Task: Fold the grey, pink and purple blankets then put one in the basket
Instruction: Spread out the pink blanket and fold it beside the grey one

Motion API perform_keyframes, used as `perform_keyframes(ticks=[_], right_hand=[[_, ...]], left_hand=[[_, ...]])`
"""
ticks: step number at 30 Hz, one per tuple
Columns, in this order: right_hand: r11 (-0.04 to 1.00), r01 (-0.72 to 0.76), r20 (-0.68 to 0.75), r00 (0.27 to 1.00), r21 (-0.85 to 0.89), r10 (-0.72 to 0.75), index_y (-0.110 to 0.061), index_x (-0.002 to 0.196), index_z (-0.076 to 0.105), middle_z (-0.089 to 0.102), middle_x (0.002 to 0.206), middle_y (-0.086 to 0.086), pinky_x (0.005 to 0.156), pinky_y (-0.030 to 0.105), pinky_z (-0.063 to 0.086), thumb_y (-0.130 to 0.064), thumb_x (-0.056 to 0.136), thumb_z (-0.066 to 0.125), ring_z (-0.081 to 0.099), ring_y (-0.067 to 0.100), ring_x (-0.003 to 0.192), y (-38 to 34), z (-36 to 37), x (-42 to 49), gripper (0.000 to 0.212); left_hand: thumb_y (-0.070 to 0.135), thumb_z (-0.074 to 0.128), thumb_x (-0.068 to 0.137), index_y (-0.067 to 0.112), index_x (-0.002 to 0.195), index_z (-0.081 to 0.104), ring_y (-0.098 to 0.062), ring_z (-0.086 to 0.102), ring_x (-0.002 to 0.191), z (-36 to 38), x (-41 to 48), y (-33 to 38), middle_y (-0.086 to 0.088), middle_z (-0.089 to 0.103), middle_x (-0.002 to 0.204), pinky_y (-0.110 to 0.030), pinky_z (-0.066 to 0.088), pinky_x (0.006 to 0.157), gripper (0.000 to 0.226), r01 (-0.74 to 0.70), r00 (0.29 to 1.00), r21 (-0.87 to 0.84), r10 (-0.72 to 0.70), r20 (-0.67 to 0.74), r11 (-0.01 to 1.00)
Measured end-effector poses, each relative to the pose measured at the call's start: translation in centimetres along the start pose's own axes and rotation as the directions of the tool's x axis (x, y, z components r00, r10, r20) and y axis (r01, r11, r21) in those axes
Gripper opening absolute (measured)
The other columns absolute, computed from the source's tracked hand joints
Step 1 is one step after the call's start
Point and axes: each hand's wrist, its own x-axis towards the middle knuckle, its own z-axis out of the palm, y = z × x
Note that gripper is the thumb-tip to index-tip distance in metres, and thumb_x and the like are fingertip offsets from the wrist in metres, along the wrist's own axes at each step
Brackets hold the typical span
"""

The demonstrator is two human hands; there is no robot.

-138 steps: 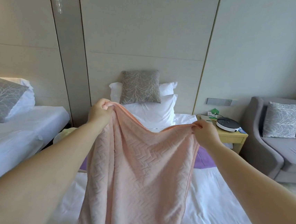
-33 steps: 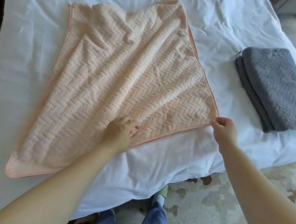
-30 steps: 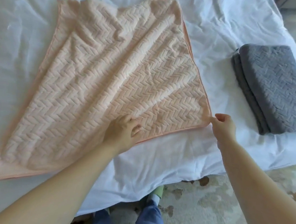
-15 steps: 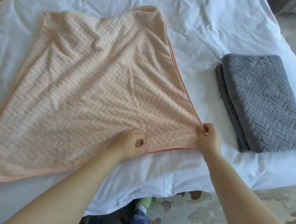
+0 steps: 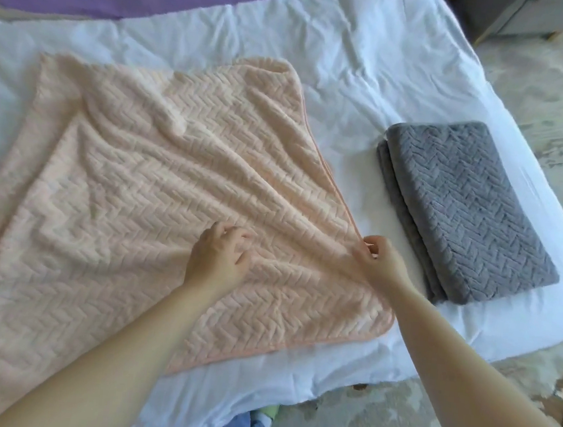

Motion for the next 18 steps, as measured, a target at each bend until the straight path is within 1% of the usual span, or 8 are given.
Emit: perform_keyframes(ticks=[4, 6, 9, 13, 14, 16, 17, 18], right_hand=[[0.992, -0.061, 0.056, 0.997, 0.113, 0.055, -0.015, 0.124, 0.05, 0.063, 0.108, 0.004, 0.056, 0.026, 0.042, -0.035, 0.089, 0.058, 0.061, 0.019, 0.08, -5.2, 1.8, 4.5, 0.04], [0.986, -0.059, 0.053, 0.997, 0.155, 0.051, -0.015, 0.124, 0.05, 0.062, 0.109, 0.006, 0.053, 0.026, 0.043, -0.034, 0.09, 0.058, 0.06, 0.018, 0.076, -7.6, 2.6, 7.1, 0.04], [0.974, -0.045, 0.052, 0.998, 0.22, 0.035, -0.016, 0.121, 0.051, 0.063, 0.107, 0.005, 0.053, 0.025, 0.046, -0.034, 0.087, 0.062, 0.061, 0.013, 0.071, -11.3, 3.7, 11.1, 0.04], [0.957, -0.06, 0.073, 0.996, 0.284, 0.041, -0.021, 0.126, 0.047, 0.061, 0.11, 0.001, 0.053, 0.025, 0.045, -0.036, 0.086, 0.064, 0.06, 0.012, 0.072, -15.7, 4.7, 16.5, 0.046], [0.953, -0.056, 0.076, 0.997, 0.298, 0.035, -0.021, 0.127, 0.048, 0.06, 0.11, 0.002, 0.056, 0.025, 0.046, -0.036, 0.086, 0.064, 0.06, 0.012, 0.072, -16.8, 5.0, 17.9, 0.047], [0.942, -0.042, 0.069, 0.997, 0.334, 0.021, -0.019, 0.127, 0.051, 0.06, 0.109, 0.003, 0.068, 0.029, 0.051, -0.034, 0.086, 0.067, 0.062, 0.012, 0.075, -19.0, 5.4, 20.3, 0.047], [0.927, -0.046, 0.069, 0.997, 0.372, 0.021, -0.017, 0.125, 0.054, 0.061, 0.106, 0.004, 0.071, 0.03, 0.053, -0.033, 0.085, 0.067, 0.063, 0.013, 0.075, -20.5, 5.7, 22.4, 0.045], [0.907, -0.052, 0.085, 0.996, 0.418, 0.018, -0.014, 0.12, 0.058, 0.063, 0.101, 0.004, 0.07, 0.03, 0.054, -0.031, 0.086, 0.068, 0.063, 0.015, 0.074, -21.8, 5.9, 24.1, 0.039]], left_hand=[[0.022, 0.062, 0.084, 0.015, 0.12, 0.061, -0.032, 0.048, 0.115, -2.2, 4.9, -2.6, -0.01, 0.052, 0.126, -0.037, 0.038, 0.095, 0.037, 0.028, 0.999, 0.056, -0.026, -0.026, 0.998], [0.024, 0.062, 0.084, 0.015, 0.123, 0.059, -0.033, 0.048, 0.115, -3.3, 7.7, -4.0, -0.012, 0.052, 0.126, -0.038, 0.038, 0.094, 0.04, 0.031, 0.999, 0.089, -0.028, -0.043, 0.996], [0.024, 0.063, 0.083, 0.016, 0.121, 0.06, -0.035, 0.049, 0.112, -4.9, 12.4, -5.7, -0.013, 0.053, 0.125, -0.04, 0.039, 0.094, 0.039, 0.022, 0.997, 0.109, -0.015, -0.073, 0.994], [0.023, 0.066, 0.081, 0.014, 0.117, 0.062, -0.036, 0.049, 0.114, -7.1, 18.6, -6.8, -0.013, 0.053, 0.125, -0.041, 0.039, 0.095, 0.037, 0.02, 0.992, 0.128, -0.003, -0.13, 0.992], [0.022, 0.066, 0.081, 0.014, 0.116, 0.062, -0.037, 0.05, 0.112, -7.7, 20.3, -6.9, -0.013, 0.054, 0.123, -0.041, 0.039, 0.093, 0.036, 0.017, 0.988, 0.132, 0.003, -0.154, 0.991], [0.021, 0.066, 0.08, 0.013, 0.114, 0.063, -0.038, 0.05, 0.108, -8.7, 23.2, -6.9, -0.014, 0.055, 0.12, -0.041, 0.039, 0.09, 0.035, 0.015, 0.981, 0.152, 0.015, -0.192, 0.988], [0.02, 0.066, 0.08, 0.013, 0.115, 0.063, -0.038, 0.05, 0.108, -9.3, 25.4, -7.2, -0.015, 0.055, 0.121, -0.042, 0.039, 0.09, 0.036, 0.024, 0.976, 0.167, 0.013, -0.217, 0.986], [0.02, 0.065, 0.08, 0.014, 0.116, 0.062, -0.038, 0.049, 0.109, -9.9, 27.2, -7.3, -0.015, 0.054, 0.122, -0.042, 0.038, 0.09, 0.036, 0.035, 0.971, 0.173, 0.008, -0.241, 0.984]])
